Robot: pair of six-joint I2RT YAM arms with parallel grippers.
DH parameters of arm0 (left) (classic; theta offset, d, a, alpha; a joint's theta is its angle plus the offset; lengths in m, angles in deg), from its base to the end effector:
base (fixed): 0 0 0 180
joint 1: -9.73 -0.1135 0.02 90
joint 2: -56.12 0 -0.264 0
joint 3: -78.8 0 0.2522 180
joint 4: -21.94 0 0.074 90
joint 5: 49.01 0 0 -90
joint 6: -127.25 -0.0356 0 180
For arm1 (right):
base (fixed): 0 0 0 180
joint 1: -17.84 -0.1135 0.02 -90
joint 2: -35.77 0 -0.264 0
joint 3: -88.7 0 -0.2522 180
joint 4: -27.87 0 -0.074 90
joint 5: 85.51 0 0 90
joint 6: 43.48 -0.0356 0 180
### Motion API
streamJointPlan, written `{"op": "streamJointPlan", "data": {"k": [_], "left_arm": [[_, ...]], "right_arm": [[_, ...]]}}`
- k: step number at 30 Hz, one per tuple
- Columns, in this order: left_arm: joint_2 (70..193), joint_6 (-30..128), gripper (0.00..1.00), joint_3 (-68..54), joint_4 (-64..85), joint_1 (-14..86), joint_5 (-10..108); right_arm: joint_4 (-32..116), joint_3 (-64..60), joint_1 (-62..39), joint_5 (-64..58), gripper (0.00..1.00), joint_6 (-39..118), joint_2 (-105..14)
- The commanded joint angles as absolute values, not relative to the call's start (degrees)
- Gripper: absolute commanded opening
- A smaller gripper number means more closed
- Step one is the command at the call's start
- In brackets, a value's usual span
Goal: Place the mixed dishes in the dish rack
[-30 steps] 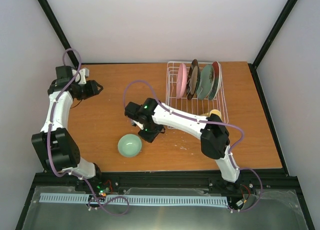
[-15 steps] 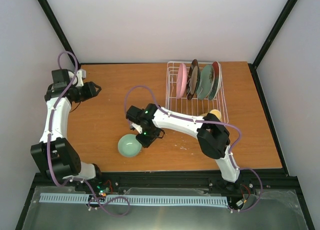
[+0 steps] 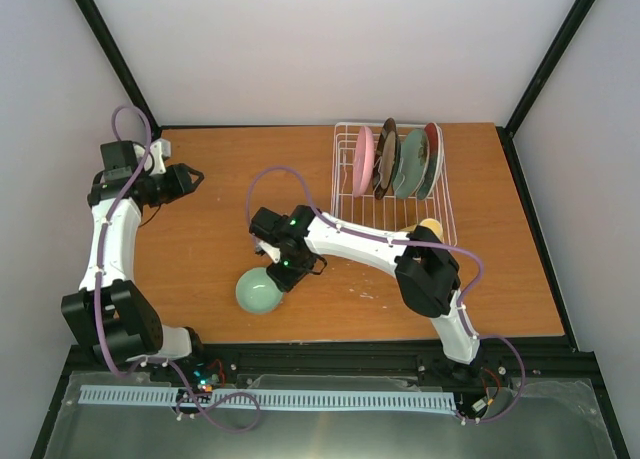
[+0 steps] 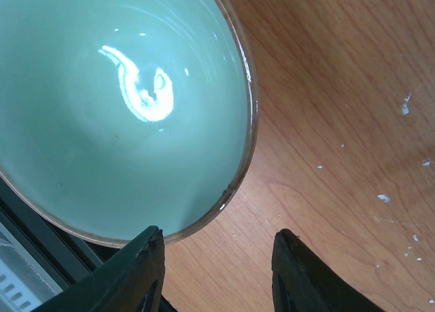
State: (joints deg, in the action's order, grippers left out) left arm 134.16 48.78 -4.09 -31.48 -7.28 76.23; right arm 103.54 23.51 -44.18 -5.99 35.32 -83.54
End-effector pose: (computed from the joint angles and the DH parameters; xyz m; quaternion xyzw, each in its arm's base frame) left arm 0.2783 0.0637 0.3158 -0.1160 0.8904 -0.2667 0.3503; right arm 0.1910 0.3733 0.2165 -0.4328 0.8928 0.1239 0.0142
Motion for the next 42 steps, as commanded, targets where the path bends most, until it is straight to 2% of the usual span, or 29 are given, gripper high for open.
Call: {"op": "streamJointPlan", "data": {"k": [1, 14, 20, 23, 28, 32, 36, 39, 42], "left_arm": [[132.6, 49.9, 0.49, -4.3, -30.0, -7.8, 77.8], [130.6, 49.6, 0.50, -3.4, -30.8, -7.8, 77.2], [131.0, 49.3, 0.50, -3.4, -30.8, -7.8, 77.0], [131.3, 49.2, 0.50, -3.2, -30.5, -7.8, 77.2], [131.4, 48.9, 0.50, -2.6, -29.1, -7.8, 78.5], [131.0, 50.0, 0.50, -0.5, -24.6, -9.2, 85.2], [130.8, 54.1, 0.50, 3.8, -14.4, -12.6, 99.8], [131.6, 60.6, 0.50, 8.3, -1.4, -13.3, 111.0], [132.9, 77.7, 0.52, 13.4, 20.3, -13.3, 120.2]], "right_arm": [[102.9, 23.8, -44.3, -5.9, 0.44, 34.4, -83.4], [101.0, 31.3, -44.3, -9.2, 0.41, 34.8, -91.0], [102.7, 33.2, -44.3, -8.8, 0.22, 36.4, -93.5], [102.7, 32.9, -44.3, -9.1, 0.04, 37.0, -94.0], [103.3, 33.0, -44.2, -7.8, 0.03, 37.6, -92.7], [102.7, 33.5, -41.5, -9.2, 0.03, 36.1, -87.8], [101.4, 33.1, -34.6, -15.1, 0.03, 34.4, -80.4], [97.8, 30.7, -27.2, -24.9, 0.03, 31.9, -73.0], [85.1, 22.4, -18.2, -41.7, 0.03, 23.7, -64.7]]}}
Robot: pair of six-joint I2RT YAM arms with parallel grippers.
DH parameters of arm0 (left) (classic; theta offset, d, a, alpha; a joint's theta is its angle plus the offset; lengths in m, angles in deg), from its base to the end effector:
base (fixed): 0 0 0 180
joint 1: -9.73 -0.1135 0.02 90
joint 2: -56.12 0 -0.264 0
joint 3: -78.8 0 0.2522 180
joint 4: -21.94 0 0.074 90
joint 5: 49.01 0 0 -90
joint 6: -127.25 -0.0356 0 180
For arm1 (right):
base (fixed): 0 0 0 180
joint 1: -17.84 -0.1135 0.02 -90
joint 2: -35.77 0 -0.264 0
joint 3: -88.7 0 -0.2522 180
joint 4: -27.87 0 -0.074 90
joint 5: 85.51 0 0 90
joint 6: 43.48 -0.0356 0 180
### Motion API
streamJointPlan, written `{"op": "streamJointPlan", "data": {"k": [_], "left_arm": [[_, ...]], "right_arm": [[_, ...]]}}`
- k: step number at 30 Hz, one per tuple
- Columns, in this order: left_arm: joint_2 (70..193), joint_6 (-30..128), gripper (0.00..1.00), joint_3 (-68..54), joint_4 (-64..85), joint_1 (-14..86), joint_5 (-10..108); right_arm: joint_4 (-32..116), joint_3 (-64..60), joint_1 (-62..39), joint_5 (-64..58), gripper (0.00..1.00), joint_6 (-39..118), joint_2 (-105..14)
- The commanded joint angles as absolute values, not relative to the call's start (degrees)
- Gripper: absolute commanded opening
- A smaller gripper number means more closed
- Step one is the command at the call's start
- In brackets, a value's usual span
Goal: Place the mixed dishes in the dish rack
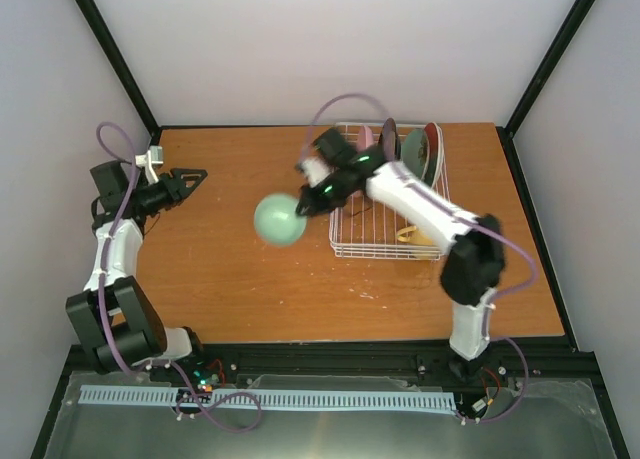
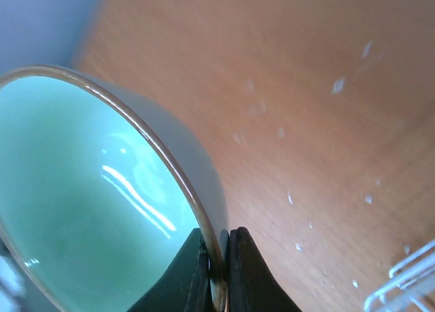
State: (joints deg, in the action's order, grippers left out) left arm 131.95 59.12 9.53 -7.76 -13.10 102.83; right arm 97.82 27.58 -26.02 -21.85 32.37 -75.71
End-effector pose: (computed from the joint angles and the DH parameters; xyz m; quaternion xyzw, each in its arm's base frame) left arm 0.2694 0.0794 0.2870 -0.0762 0.7961 -0.4551 0.3916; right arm 0.2887 0.2994 0.2977 -0.2948 0.9004 0.3056 0.0947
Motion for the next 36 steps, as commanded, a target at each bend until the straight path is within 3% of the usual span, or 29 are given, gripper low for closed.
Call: {"op": "streamJointPlan", "data": {"k": [1, 5, 8, 12, 16, 22, 27, 36], "left_arm": [[133.1, 84.5, 0.52, 15.2, 28.5, -13.4, 121.7], [134.7, 106.7, 0.54, 19.9, 59.9, -13.0, 123.6], [135.2, 115.3, 0.58, 20.6, 72.9, -11.6, 122.7], [136.0, 121.9, 0.68, 19.2, 81.7, -8.1, 120.3], [138.0, 131.2, 0.71, 17.9, 93.3, -6.5, 118.5], [139.2, 138.6, 0.78, 18.0, 101.6, -6.0, 116.4], [138.8, 136.0, 0.86, 15.3, 97.3, -3.7, 115.8], [139.9, 131.4, 0.92, 9.6, 90.1, 0.3, 115.4]], "right_arm": [[79.4, 18.3, -15.7, -47.3, 0.03, 19.7, -62.4], [46.8, 3.8, -10.9, -64.0, 0.03, -2.8, -56.7], [25.6, -1.0, -11.0, -69.9, 0.03, -19.9, -59.3], [-8.5, -2.6, -11.1, -72.5, 0.03, -47.6, -66.2], [-53.4, 2.3, -10.6, -63.8, 0.03, -85.6, -79.6], [-54.1, 16.1, -11.0, -61.8, 0.03, -90.0, -87.9], [-52.1, 22.6, -11.7, -61.8, 0.03, -90.9, -92.2], [-50.4, 23.8, -14.7, -62.0, 0.03, -89.7, -94.5]]}}
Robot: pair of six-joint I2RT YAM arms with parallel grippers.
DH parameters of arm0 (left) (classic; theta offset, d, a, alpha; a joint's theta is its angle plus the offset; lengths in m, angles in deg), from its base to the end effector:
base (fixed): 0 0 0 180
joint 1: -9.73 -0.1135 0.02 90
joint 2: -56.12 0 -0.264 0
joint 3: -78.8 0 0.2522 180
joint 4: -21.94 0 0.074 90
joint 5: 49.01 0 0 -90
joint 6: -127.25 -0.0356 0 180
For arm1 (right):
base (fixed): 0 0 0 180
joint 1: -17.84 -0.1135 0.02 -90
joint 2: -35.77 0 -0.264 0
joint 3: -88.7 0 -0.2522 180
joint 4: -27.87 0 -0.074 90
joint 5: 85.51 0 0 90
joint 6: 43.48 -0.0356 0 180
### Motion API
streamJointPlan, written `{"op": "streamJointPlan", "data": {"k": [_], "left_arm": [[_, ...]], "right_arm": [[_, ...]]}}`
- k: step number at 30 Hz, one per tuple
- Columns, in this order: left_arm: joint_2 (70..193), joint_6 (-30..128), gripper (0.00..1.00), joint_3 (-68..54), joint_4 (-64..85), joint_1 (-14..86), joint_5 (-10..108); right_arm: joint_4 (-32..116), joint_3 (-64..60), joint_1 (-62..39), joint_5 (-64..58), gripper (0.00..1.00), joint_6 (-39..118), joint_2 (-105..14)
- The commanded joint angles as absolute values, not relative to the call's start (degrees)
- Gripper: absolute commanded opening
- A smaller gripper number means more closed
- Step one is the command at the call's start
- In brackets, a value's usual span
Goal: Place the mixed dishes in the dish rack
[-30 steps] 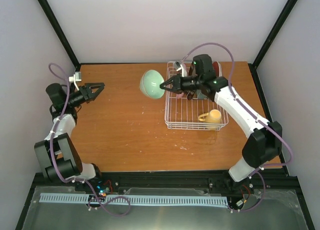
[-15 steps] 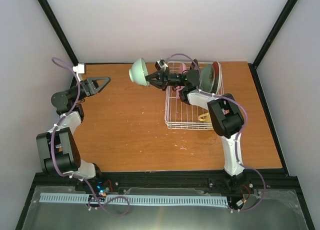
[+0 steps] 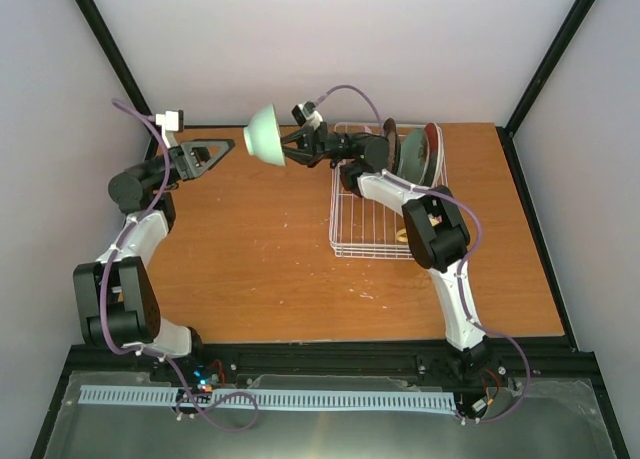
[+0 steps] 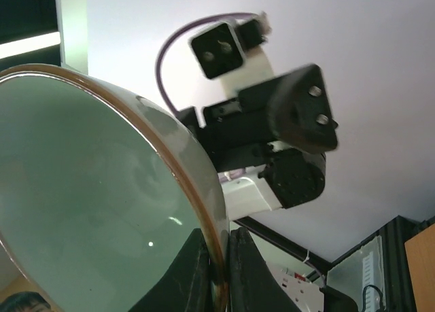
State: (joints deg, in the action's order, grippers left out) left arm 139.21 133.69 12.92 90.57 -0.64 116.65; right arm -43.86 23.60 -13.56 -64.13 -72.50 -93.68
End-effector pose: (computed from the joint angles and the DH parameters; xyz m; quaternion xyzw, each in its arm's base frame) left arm 0.2824 0.0166 0.3657 0.1356 0.6203 -0.6569 0.4066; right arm 0.3916 0.2779 0.3271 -0.2287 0.5427 0.8068 0.0483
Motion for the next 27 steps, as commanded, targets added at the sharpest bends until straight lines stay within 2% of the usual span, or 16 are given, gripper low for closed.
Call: {"op": "streamJointPlan", "data": {"k": [1, 15, 19, 22, 27], "left_arm": [[140.0, 131.3, 0.92, 9.4, 90.0, 0.7, 115.6], [138.9, 122.2, 0.91, 7.3, 78.3, 7.9, 114.2], [138.5, 121.9, 0.79, 7.1, 77.0, 8.0, 114.0], [137.9, 121.3, 0.65, 7.6, 75.9, 8.1, 113.5], [137.0, 120.7, 0.48, 8.2, 74.7, 8.2, 113.4]], "right_arm": [[-50.0, 23.6, -14.8, -61.9, 0.03, -89.4, -94.4], [-49.1, 23.8, -15.6, -62.5, 0.03, -89.0, -92.9], [-48.4, 22.9, -15.9, -62.7, 0.03, -88.0, -92.3], [-48.4, 22.9, -16.0, -62.6, 0.03, -88.0, -92.2], [-47.6, 23.0, -16.5, -62.8, 0.03, -87.3, -92.1]]}}
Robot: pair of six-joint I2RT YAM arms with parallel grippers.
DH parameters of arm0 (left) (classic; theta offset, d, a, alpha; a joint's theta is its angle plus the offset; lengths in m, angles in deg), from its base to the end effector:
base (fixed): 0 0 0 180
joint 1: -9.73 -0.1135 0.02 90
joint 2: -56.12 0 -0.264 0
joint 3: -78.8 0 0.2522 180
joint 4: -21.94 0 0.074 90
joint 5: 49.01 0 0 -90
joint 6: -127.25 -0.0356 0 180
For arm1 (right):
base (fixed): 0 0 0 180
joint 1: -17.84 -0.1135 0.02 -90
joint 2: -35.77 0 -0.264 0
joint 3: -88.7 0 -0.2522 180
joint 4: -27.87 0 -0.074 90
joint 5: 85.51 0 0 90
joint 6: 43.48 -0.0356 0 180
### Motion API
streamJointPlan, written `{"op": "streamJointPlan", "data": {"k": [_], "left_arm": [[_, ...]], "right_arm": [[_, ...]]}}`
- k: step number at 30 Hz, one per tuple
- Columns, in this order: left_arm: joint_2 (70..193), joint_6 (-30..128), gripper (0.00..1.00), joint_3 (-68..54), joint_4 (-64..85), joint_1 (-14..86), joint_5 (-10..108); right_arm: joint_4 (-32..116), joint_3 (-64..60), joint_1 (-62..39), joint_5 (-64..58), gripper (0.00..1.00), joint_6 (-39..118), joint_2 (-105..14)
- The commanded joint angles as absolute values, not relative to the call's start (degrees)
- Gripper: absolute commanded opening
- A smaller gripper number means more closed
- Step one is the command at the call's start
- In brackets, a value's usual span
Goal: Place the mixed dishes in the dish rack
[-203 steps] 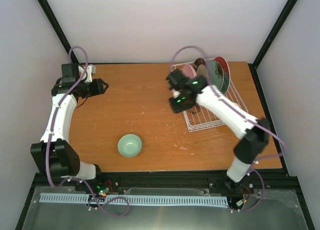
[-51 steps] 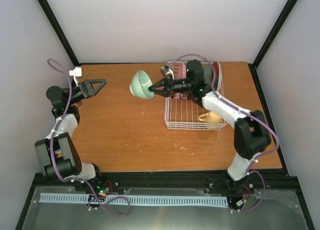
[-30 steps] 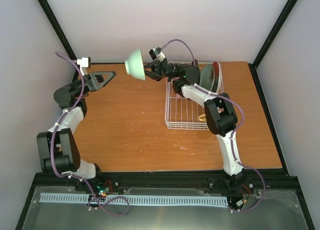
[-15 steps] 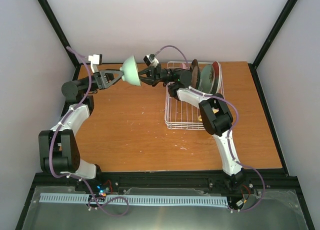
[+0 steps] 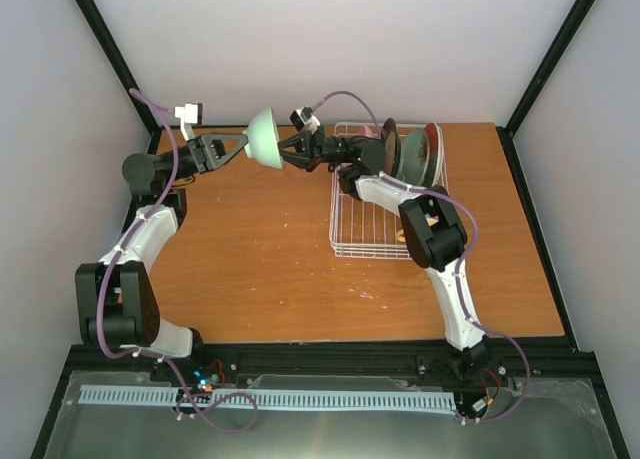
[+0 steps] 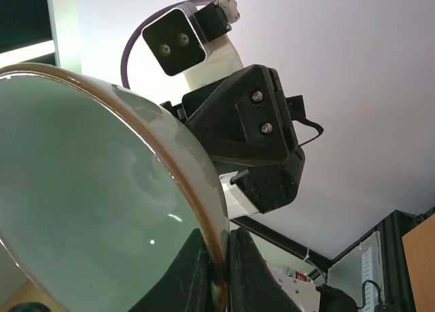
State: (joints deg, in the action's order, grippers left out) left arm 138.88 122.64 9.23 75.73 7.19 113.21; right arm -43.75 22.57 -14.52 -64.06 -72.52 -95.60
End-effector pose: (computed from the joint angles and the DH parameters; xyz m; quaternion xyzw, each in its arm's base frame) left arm 0.2979 -0.0207 0.3731 0.1510 0.6147 -0.6703 0.3874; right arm 0.3928 0.2881 0.3063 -0.2150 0.5528 0.8047 0.0261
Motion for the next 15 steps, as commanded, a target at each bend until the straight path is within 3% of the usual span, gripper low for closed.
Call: {"op": "streamJointPlan", "data": {"k": [1, 4, 8, 13, 15], "left_arm": [[137.0, 120.6, 0.46, 8.4, 74.5, 8.2, 113.4], [136.7, 120.6, 0.35, 8.6, 74.5, 8.2, 113.2], [136.2, 120.4, 0.03, 9.0, 74.4, 8.2, 112.9], [135.2, 119.5, 0.01, 9.1, 72.4, 8.2, 112.7], [134.6, 117.5, 0.00, 8.5, 68.9, 8.2, 112.5]], "right_arm": [[-47.4, 23.0, -16.5, -62.8, 0.03, -87.1, -92.1], [-46.7, 23.1, -16.7, -62.9, 0.03, -86.2, -91.9], [-46.4, 22.8, -16.7, -62.7, 0.03, -85.7, -91.6], [-46.2, 22.3, -16.7, -62.5, 0.03, -85.3, -91.6], [-46.2, 21.5, -16.7, -62.6, 0.09, -84.9, -91.4]]}}
